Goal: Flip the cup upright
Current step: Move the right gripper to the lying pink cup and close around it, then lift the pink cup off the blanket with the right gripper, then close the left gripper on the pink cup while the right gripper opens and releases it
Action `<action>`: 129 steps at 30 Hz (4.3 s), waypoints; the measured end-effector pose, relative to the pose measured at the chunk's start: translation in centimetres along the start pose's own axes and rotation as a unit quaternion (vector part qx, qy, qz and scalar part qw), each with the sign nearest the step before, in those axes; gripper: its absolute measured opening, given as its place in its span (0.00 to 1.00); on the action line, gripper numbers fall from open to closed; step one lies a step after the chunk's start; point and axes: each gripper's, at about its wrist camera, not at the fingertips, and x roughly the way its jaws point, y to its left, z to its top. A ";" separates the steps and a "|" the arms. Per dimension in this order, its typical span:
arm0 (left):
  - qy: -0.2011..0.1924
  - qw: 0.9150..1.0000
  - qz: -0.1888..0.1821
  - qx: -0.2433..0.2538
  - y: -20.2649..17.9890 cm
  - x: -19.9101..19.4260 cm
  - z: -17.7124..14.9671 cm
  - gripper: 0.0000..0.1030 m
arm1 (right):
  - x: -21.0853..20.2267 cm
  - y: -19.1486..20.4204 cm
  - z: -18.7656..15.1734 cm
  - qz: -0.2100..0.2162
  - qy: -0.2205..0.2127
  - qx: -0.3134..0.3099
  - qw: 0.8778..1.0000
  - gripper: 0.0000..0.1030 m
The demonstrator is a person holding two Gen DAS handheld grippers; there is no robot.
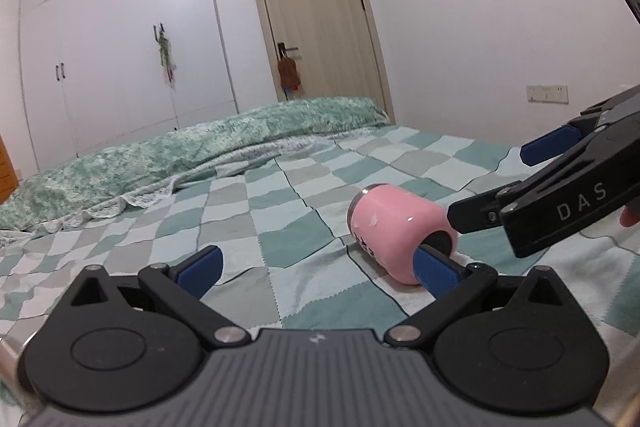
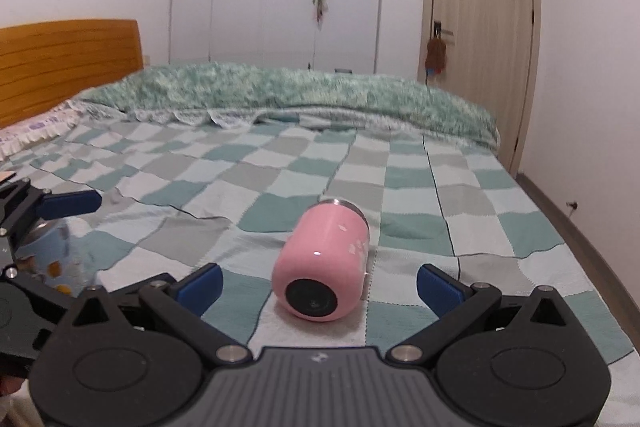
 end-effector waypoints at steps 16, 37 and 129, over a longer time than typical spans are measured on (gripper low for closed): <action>0.083 0.996 -0.011 0.003 4.0 10.3 -0.7 1.00 | 9.5 0.1 2.0 -0.015 0.081 0.011 0.997 1.00; 0.127 0.989 -0.073 0.026 7.1 14.5 -1.6 1.00 | 17.4 0.5 3.1 -0.039 0.173 0.040 0.983 1.00; 0.342 0.921 0.005 -0.185 -6.6 2.5 2.6 1.00 | -7.5 -8.6 -11.7 0.053 -0.030 0.017 0.998 1.00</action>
